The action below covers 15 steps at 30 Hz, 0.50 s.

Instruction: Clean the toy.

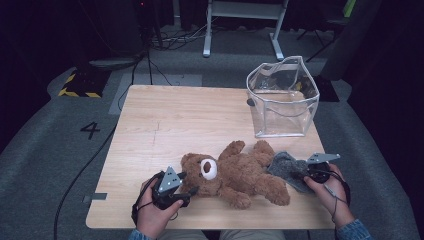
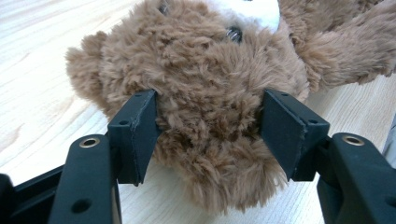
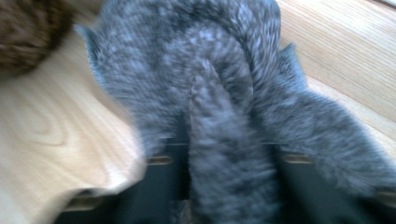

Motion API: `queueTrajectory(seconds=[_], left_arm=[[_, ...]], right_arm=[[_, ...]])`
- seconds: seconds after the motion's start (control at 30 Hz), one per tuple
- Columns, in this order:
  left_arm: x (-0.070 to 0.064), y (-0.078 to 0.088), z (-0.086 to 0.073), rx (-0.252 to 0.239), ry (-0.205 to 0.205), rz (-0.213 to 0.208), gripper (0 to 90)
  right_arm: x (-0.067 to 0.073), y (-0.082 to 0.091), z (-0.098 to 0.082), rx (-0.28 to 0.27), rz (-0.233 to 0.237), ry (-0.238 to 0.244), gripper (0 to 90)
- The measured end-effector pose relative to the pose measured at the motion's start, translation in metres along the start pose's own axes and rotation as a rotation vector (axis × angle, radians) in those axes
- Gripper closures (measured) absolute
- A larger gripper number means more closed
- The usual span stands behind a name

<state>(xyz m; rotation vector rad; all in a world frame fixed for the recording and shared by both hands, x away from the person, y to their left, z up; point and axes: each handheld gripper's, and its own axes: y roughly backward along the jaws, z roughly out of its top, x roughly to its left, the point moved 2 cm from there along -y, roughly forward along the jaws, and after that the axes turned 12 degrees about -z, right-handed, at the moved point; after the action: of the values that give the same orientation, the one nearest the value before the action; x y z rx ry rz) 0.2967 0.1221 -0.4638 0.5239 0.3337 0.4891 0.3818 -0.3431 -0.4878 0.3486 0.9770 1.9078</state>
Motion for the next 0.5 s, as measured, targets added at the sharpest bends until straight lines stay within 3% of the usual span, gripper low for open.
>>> queueTrajectory(seconds=[0.07, 0.17, 0.27, 0.33, 0.4, 0.47, 0.5], left_arm=[[0.0, -0.002, 0.0, 0.003, 0.01, -0.004, 39.9], [0.0, -0.004, -0.001, 0.028, 0.002, 0.003, 50.0], [-0.001, -0.005, -0.002, 0.055, -0.008, 0.011, 62.2], [-0.002, -0.005, -0.004, 0.066, -0.014, 0.005, 70.8], [-0.002, -0.006, -0.005, 0.071, -0.021, 0.001, 76.6], [-0.002, -0.009, -0.005, 0.081, -0.032, -0.004, 79.1], [-0.002, -0.01, -0.005, 0.086, -0.037, -0.01, 80.0]], right_arm=[[0.001, 0.013, 0.008, -0.042, -0.003, -0.011, 80.0], [0.013, 0.053, 0.039, -0.177, 0.003, 0.025, 80.2], [0.039, 0.087, 0.078, -0.289, 0.06, 0.088, 80.1], [0.061, 0.099, 0.102, -0.339, 0.12, 0.14, 79.8], [0.084, 0.101, 0.12, -0.354, 0.176, 0.167, 79.6], [0.111, 0.092, 0.138, -0.366, 0.235, 0.228, 79.4], [0.127, 0.086, 0.145, -0.357, 0.267, 0.236, 79.2]])
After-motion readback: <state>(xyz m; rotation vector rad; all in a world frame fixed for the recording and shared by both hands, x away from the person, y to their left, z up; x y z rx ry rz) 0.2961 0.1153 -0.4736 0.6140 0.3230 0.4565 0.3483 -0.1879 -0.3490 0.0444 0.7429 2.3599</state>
